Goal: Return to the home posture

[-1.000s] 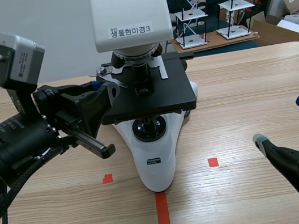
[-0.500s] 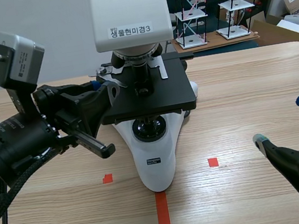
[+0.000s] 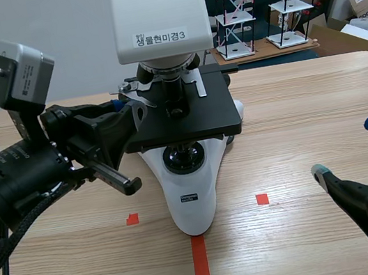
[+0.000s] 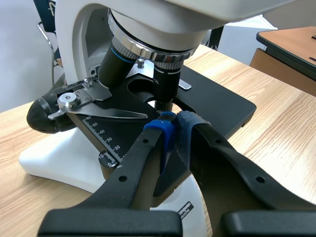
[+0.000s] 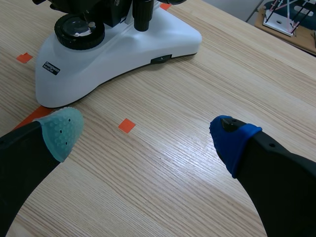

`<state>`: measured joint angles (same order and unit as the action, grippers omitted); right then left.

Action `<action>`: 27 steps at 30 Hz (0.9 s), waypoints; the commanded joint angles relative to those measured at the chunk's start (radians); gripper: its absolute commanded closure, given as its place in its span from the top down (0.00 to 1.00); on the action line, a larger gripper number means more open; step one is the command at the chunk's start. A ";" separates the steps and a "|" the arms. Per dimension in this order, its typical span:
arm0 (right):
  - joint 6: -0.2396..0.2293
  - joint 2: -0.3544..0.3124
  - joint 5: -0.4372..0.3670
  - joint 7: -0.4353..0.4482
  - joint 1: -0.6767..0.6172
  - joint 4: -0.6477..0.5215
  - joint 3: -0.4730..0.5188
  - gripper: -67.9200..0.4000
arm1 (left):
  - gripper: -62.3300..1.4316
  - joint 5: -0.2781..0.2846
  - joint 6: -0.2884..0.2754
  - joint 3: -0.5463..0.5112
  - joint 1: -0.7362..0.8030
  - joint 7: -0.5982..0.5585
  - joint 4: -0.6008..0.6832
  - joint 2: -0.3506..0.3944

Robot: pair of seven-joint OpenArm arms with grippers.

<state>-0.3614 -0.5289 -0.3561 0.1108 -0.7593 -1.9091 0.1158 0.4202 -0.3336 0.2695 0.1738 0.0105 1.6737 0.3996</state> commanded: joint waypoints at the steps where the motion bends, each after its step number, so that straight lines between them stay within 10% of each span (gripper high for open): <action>1: 0.003 -0.005 -0.011 0.018 0.011 -0.014 0.008 0.83 | 0.05 0.002 0.000 -0.029 0.025 -0.014 0.007 0.007; 13: 0.003 -0.006 -0.011 0.018 0.011 -0.014 0.008 0.83 | 0.47 -0.003 -0.075 -0.241 0.287 -0.241 0.008 0.069; 20: 0.003 -0.005 -0.011 0.018 0.011 -0.014 0.008 0.83 | 0.90 -0.143 -0.084 -0.373 0.492 -0.494 0.036 0.069; 27: 0.003 -0.005 -0.011 0.018 0.011 -0.014 0.008 0.83 | 0.92 -0.181 -0.075 -0.470 0.647 -0.495 0.143 0.069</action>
<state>-0.3614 -0.5289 -0.3561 0.1108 -0.7593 -1.9091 0.1158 0.2253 -0.4129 -0.1967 0.8185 -0.4725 1.7943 0.4686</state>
